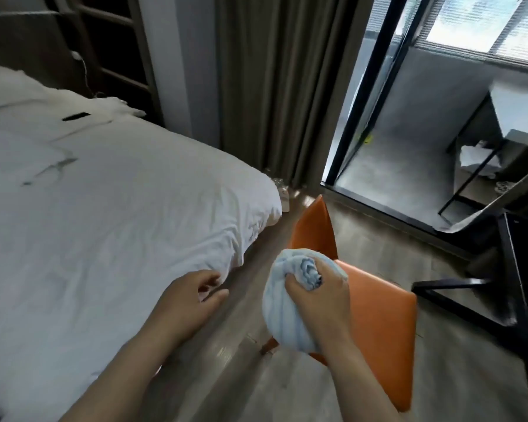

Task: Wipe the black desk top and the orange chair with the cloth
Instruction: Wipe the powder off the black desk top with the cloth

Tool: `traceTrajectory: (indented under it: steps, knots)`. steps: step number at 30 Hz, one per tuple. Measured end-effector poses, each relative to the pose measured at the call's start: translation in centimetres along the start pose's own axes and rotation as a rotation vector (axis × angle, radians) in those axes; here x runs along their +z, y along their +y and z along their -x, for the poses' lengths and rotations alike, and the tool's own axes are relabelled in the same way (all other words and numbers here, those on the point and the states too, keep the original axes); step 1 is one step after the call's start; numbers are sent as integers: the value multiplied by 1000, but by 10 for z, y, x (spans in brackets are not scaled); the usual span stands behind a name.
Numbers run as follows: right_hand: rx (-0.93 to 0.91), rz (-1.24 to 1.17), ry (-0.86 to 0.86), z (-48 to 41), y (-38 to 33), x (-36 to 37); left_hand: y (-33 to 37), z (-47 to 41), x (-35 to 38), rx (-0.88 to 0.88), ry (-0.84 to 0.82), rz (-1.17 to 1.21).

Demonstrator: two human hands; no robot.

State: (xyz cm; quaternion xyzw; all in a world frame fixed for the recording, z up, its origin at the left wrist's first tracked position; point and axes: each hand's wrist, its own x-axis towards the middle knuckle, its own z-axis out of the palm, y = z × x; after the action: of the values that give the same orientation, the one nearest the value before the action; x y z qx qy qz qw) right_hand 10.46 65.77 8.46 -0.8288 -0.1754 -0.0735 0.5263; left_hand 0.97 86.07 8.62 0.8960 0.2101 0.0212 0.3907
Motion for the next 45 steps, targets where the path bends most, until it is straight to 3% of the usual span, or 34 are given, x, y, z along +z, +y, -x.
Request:
traceTrajectory:
  steps: [8, 22, 27, 38, 45]
  knots:
    - [62, 8, -25, -39, -23, 71, -46, -62, -45, -5, -40, 72]
    - [36, 60, 123, -206, -9, 134, -28, -247, -88, 100, -51, 73]
    - [37, 148, 211, -262, -4, 153, -19, -332, -94, 209, -111, 79]
    - [225, 263, 454, -341, 21, 143, 35, -484, -59, 432, -384, 88]
    - [308, 301, 520, -404, 71, 121, 87, -569, -3, 529, -489, 76]
